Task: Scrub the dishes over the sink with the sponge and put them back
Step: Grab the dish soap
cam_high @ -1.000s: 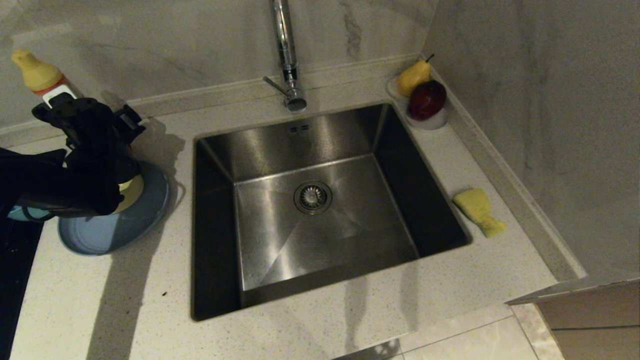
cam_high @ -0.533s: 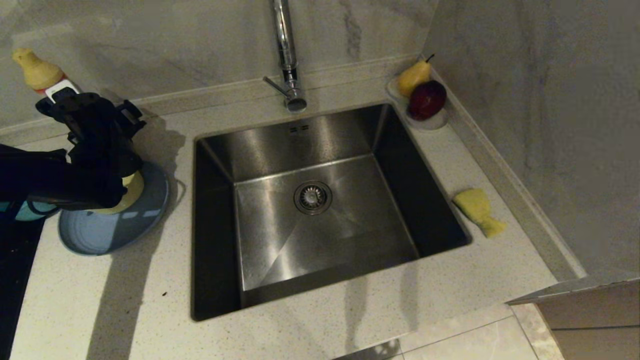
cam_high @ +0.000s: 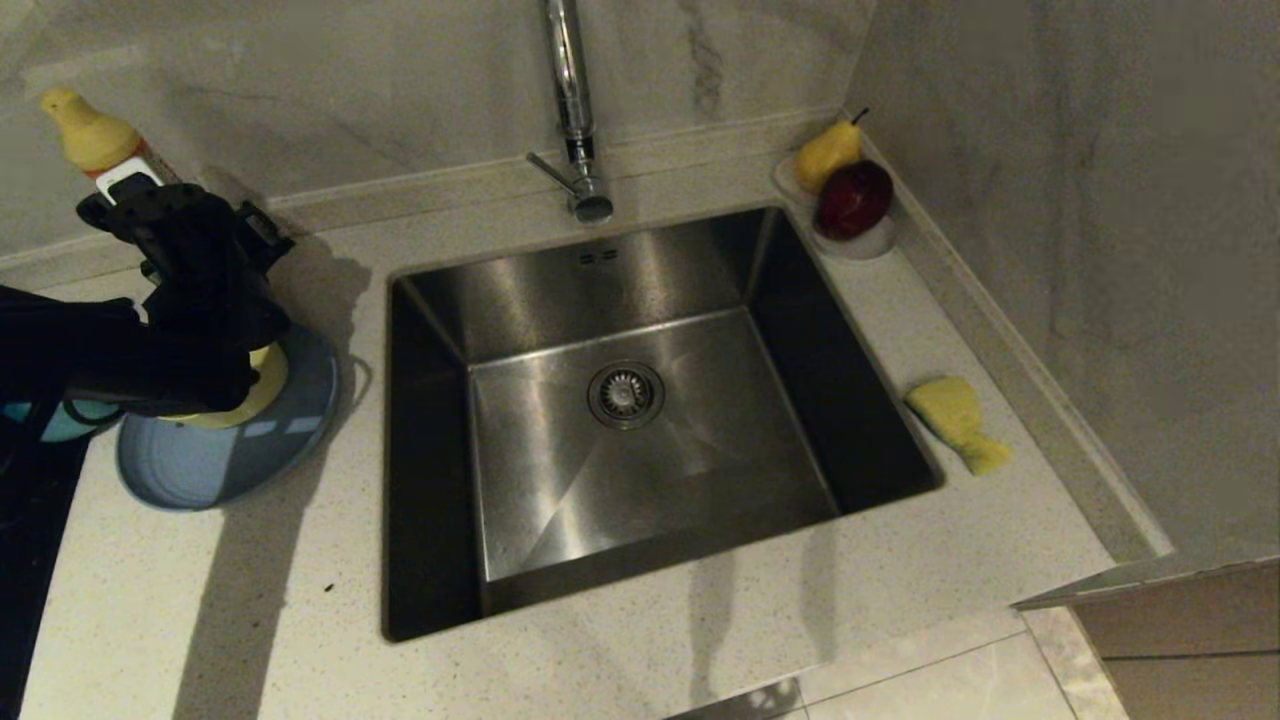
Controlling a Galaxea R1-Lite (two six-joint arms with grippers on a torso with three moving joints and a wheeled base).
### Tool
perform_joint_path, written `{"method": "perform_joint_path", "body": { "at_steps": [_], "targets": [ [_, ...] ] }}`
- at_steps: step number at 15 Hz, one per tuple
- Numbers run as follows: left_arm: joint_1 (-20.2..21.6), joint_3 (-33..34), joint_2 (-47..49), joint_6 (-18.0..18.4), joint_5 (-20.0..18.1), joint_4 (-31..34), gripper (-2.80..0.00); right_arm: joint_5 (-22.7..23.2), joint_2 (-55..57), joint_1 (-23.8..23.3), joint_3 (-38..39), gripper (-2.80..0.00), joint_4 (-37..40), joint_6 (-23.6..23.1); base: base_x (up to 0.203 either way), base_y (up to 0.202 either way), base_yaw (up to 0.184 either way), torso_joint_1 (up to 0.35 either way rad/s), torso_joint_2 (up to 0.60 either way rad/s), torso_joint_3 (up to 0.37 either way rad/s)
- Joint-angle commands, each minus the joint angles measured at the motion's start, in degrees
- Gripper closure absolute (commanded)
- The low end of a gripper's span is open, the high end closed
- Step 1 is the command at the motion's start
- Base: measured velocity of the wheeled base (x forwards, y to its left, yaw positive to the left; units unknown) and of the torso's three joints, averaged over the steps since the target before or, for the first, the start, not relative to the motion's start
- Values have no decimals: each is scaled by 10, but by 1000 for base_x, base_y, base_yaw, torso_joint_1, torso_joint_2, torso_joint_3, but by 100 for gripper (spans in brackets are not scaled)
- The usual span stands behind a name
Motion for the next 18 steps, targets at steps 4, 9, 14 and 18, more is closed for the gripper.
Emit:
{"method": "perform_joint_path", "body": {
  "at_steps": [4, 9, 14, 18],
  "targets": [
    [1, 3, 3, -2, 2, -7, 0, 0, 0, 0, 0, 0, 0, 0, 0, 0, 0, 0, 0, 0],
    [1, -4, -4, -1, 2, -2, 0, 0, 0, 0, 0, 0, 0, 0, 0, 0, 0, 0, 0, 0],
    [0, -15, -55, 0, 2, 29, 0, 0, 0, 0, 0, 0, 0, 0, 0, 0, 0, 0, 0, 0],
    [-3, -50, -113, 0, 1, 95, 0, 0, 0, 0, 0, 0, 0, 0, 0, 0, 0, 0, 0, 0]
  ]
}}
